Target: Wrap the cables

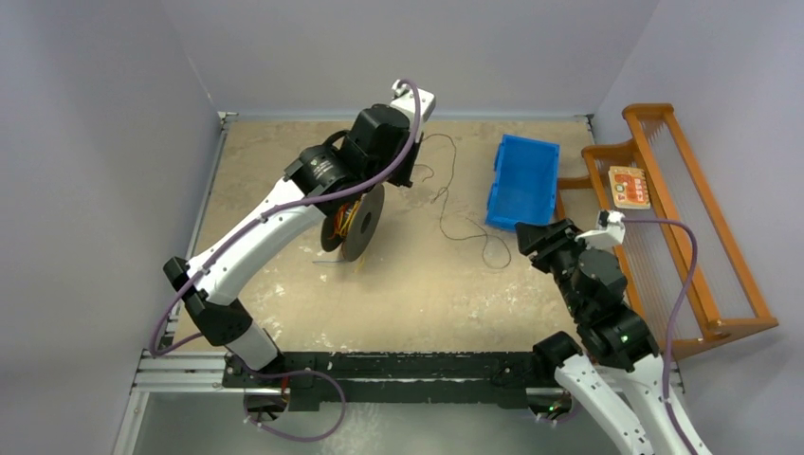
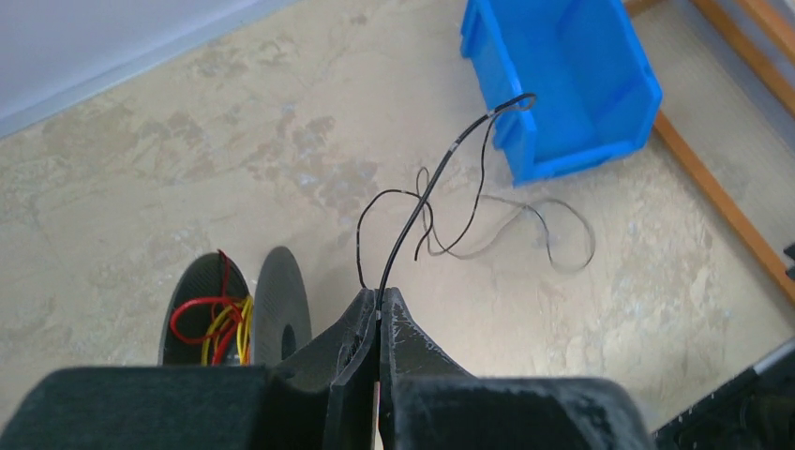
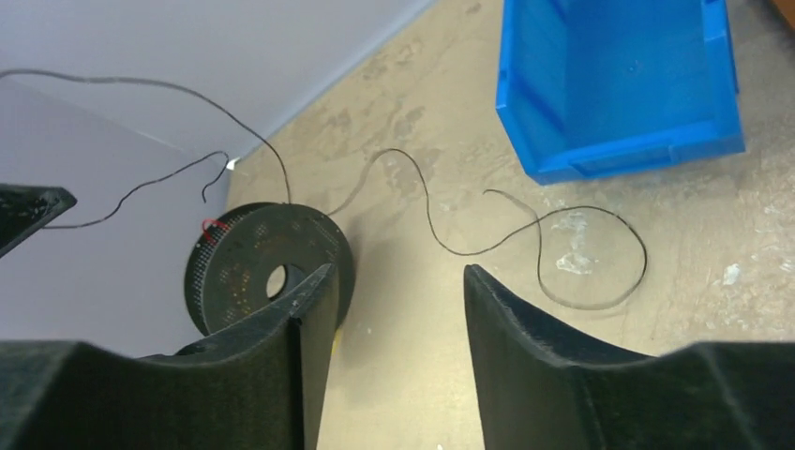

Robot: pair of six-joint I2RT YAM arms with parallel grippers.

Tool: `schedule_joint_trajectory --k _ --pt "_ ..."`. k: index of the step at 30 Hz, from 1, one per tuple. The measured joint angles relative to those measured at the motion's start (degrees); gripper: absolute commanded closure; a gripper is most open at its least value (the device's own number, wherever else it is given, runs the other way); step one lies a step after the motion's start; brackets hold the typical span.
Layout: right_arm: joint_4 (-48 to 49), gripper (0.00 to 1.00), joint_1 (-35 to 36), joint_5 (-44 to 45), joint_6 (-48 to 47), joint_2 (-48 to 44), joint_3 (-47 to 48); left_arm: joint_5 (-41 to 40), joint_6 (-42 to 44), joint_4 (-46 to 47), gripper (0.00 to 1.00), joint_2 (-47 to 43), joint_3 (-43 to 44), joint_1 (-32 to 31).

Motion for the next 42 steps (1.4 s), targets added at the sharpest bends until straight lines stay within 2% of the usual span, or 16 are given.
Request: schedule_joint_trajectory --k 4,8,13,20,27,32,42 --pt "0.1 0.34 0.0 0.2 -1.2 1.9 0.0 1.7 -0.2 -4.1 1.00 0.6 0.0 -1.0" --pt "0.8 0.32 0.0 -0.6 -4.0 2.4 0.1 2.2 -0.5 -7.5 1.00 1.4 0.0 -2.6" --pt "5.9 0.32 0.0 -8.7 -11.6 2.9 0.4 3.0 -1.5 -10.9 1.00 2.1 0.0 -4.9" --pt "11.1 0.36 0.0 -24.7 -24.7 9.1 4.5 3.0 -1.5 -14.3 1.00 2.2 -0.2 -8.4" --pt "14.0 0.38 0.0 -38.9 -36.0 13.2 7.4 6.2 -1.4 -14.2 1.00 0.8 -5.7 -9.9" --pt "14.3 0.39 0.0 -45.1 -41.0 14.1 8.3 9.7 -0.4 -14.0 1.00 -2.1 -9.8 -9.9" --pt "13.8 0.40 0.1 -51.8 -46.9 18.5 12.1 16.0 1.8 -12.4 1.00 -8.4 -14.0 -9.9"
